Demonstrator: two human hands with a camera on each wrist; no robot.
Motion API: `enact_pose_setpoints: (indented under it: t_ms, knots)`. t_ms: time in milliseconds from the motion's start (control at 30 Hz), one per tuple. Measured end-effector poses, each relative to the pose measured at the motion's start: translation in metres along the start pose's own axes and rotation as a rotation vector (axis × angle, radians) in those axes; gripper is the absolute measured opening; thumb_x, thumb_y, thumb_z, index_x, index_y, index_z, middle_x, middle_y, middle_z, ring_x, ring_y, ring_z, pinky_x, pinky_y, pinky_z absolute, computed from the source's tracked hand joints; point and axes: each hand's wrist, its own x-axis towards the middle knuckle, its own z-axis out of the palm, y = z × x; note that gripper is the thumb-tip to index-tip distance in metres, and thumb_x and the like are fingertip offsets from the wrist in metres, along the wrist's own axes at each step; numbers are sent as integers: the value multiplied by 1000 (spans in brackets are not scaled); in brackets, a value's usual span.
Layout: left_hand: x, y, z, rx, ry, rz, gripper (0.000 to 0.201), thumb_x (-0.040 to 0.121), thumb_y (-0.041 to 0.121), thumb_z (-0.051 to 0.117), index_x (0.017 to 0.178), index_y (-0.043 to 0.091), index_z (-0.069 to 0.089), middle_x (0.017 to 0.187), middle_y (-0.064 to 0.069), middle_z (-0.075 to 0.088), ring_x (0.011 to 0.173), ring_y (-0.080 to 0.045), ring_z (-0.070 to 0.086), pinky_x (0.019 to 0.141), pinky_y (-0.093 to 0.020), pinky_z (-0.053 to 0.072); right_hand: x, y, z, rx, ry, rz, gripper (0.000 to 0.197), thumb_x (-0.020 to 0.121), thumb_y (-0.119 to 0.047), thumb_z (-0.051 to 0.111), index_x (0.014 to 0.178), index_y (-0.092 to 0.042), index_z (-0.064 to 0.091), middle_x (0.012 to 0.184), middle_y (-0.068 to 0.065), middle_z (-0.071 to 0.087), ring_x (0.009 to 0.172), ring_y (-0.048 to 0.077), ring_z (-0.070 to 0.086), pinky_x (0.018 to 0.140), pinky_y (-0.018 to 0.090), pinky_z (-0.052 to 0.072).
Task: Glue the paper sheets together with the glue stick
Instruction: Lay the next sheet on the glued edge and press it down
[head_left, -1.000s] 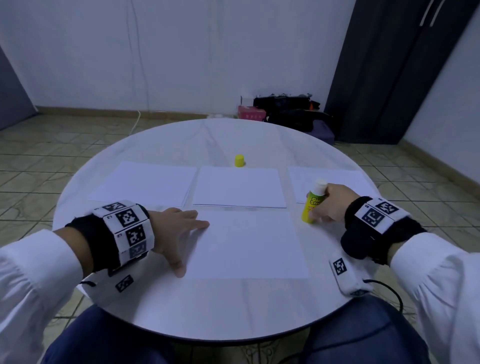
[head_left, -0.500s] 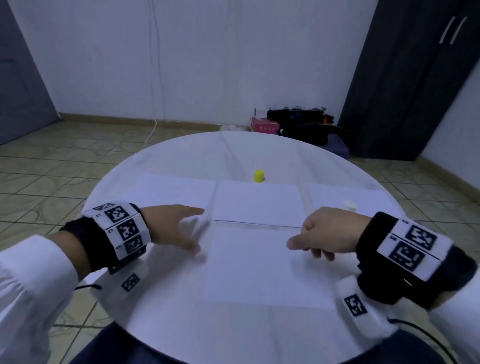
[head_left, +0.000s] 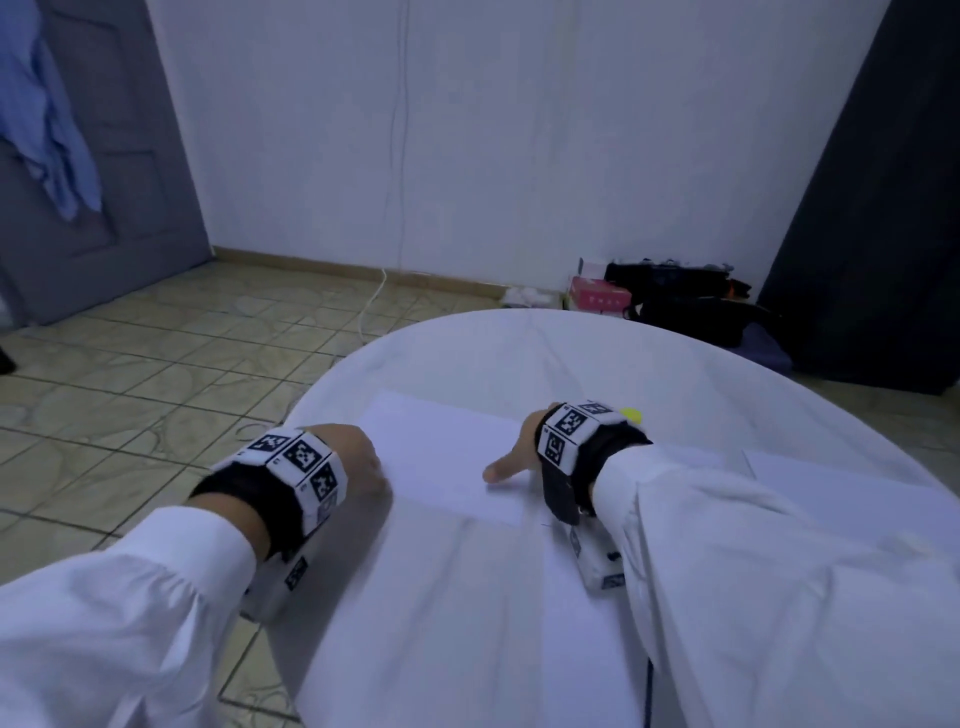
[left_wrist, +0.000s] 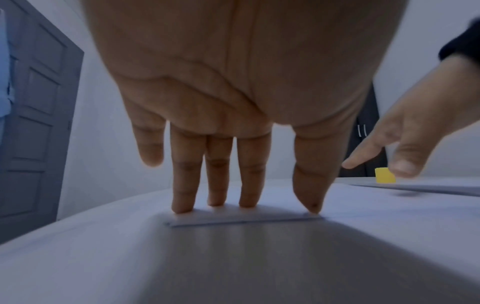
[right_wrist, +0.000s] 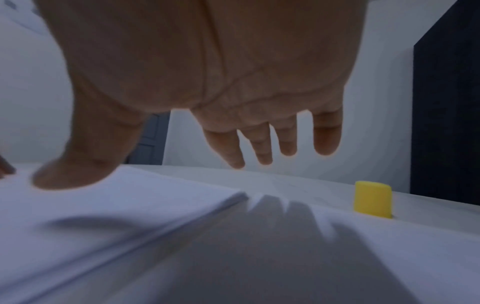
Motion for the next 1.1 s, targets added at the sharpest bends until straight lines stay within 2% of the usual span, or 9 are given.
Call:
enact_pose_setpoints:
  t_ms: [133, 233, 367, 467, 567, 700, 867, 967, 1100]
  knots:
    - [11, -5, -1, 20, -11, 26, 35, 95, 37, 52, 124, 21, 63, 105, 8, 55, 91, -11, 48, 82, -21, 40, 12, -7, 7, -100, 2, 26, 81, 63, -78, 60, 119, -19, 54, 104, 2, 54, 92, 26, 53, 74, 31, 37]
    - [19, -7, 0, 27, 2, 12, 19, 93, 39, 54, 102, 25, 63, 99, 6, 57, 86, -10, 50, 79, -20, 42, 17, -6, 12, -143, -22, 3, 79, 67, -79, 56, 120, -21, 57, 117, 3, 57, 100, 25, 54, 77, 31, 37]
    - [22, -1, 0, 17, 28, -5, 30, 99, 37, 46, 78, 15, 48, 71, 4, 43, 60, -7, 40, 49, -14, 32, 19, -7, 11, -129, -33, -32, 74, 69, -76, 57, 116, -20, 58, 116, 2, 58, 105, 26, 54, 78, 32, 37]
    - [21, -5, -1, 11, -8, 29, 36, 92, 48, 53, 95, 14, 63, 82, 3, 58, 78, -15, 55, 61, -17, 38, 18, -14, 9, -91, -5, -41, 55, 67, -69, 65, 93, -21, 56, 100, 1, 57, 103, 25, 51, 79, 33, 39]
    - [17, -8, 1, -34, -5, 35, 46, 86, 55, 58, 109, 18, 69, 100, 3, 69, 95, -18, 63, 77, -25, 46, 9, -21, 3, 102, 34, -5, 39, 69, -47, 76, 68, -19, 49, 82, 0, 58, 78, 20, 56, 68, 27, 43]
    - [7, -4, 1, -29, -27, 32, 43, 91, 51, 54, 112, 16, 63, 105, 1, 62, 104, -21, 58, 82, -26, 41, -3, -31, 1, 363, 26, 34, 32, 82, -32, 68, 70, -11, 47, 105, 9, 67, 97, 27, 64, 89, 34, 50]
    - [-9, -15, 3, -201, 84, 18, 50, 86, 52, 61, 125, 23, 51, 130, -2, 54, 116, -20, 52, 91, -28, 39, -36, -19, 8, 722, 127, 41, 31, 89, -20, 58, 65, -5, 44, 64, 14, 61, 50, 25, 50, 55, 27, 42]
    - [-20, -20, -3, -504, 233, 38, 35, 79, 44, 72, 98, 28, 47, 110, -3, 59, 84, -15, 55, 72, -28, 40, -73, 4, 10, 882, 159, 12, 25, 95, -19, 54, 78, -2, 46, 60, 15, 52, 45, 24, 48, 50, 28, 42]
    - [-39, -9, -5, -1048, 154, 259, 24, 75, 14, 77, 78, 21, 54, 83, 2, 68, 78, -14, 60, 69, -29, 43, -116, 53, 24, 988, 230, 41, 31, 96, -20, 52, 72, -9, 38, 59, 15, 47, 40, 23, 48, 40, 22, 44]
